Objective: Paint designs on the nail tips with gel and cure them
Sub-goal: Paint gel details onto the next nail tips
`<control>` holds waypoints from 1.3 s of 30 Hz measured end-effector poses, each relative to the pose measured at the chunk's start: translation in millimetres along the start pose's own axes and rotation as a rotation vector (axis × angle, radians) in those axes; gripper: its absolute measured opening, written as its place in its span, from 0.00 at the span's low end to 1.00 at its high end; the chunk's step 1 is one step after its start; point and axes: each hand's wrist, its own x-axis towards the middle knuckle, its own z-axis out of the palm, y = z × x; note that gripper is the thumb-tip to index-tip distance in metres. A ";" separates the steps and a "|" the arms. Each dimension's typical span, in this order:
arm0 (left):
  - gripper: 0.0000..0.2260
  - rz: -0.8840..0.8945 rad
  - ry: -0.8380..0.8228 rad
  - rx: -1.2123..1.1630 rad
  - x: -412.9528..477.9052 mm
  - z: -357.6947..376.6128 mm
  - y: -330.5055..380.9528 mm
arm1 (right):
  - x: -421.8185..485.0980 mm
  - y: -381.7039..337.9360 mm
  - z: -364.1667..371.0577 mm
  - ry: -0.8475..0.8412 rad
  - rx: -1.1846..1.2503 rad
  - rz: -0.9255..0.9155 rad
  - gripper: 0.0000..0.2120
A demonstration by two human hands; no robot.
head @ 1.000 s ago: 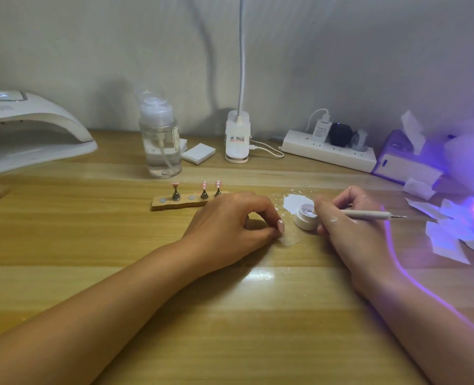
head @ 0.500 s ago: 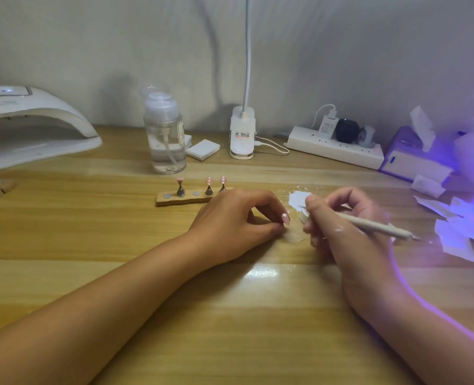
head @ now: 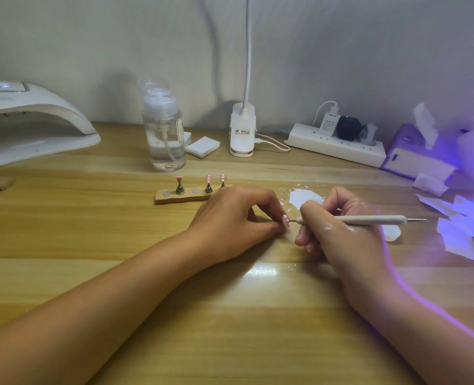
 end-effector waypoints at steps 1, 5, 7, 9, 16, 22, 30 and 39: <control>0.08 0.001 0.001 0.000 0.1 0.1 -0.1 | 0.0 0.1 -0.1 0.000 -0.001 -0.003 0.18; 0.08 -0.002 -0.001 -0.004 0.3 -0.3 -0.5 | -0.3 -1.0 1.1 -0.002 -0.013 0.006 0.13; 0.07 0.002 0.001 -0.007 -0.1 -0.5 -0.7 | -0.6 -2.3 1.8 -0.007 -0.021 0.020 0.10; 0.06 0.003 0.001 -0.010 -0.2 -0.3 -0.7 | -1.2 -2.4 1.6 -0.005 -0.031 0.027 0.09; 0.06 -0.003 0.003 -0.007 0.4 0.1 -0.4 | -1.2 -1.5 1.9 -0.004 -0.053 0.031 0.08; 0.07 -0.001 0.003 -0.001 0.3 -0.2 0.5 | -1.0 -1.2 2.0 0.001 -0.029 0.022 0.10; 0.08 0.000 0.002 0.012 0.5 -0.4 0.5 | -0.4 0.7 -0.1 -0.007 -0.014 -0.010 0.17; 0.08 0.007 0.005 0.014 -0.1 -0.6 1.2 | -1.4 -1.9 0.6 -0.005 -0.009 0.001 0.17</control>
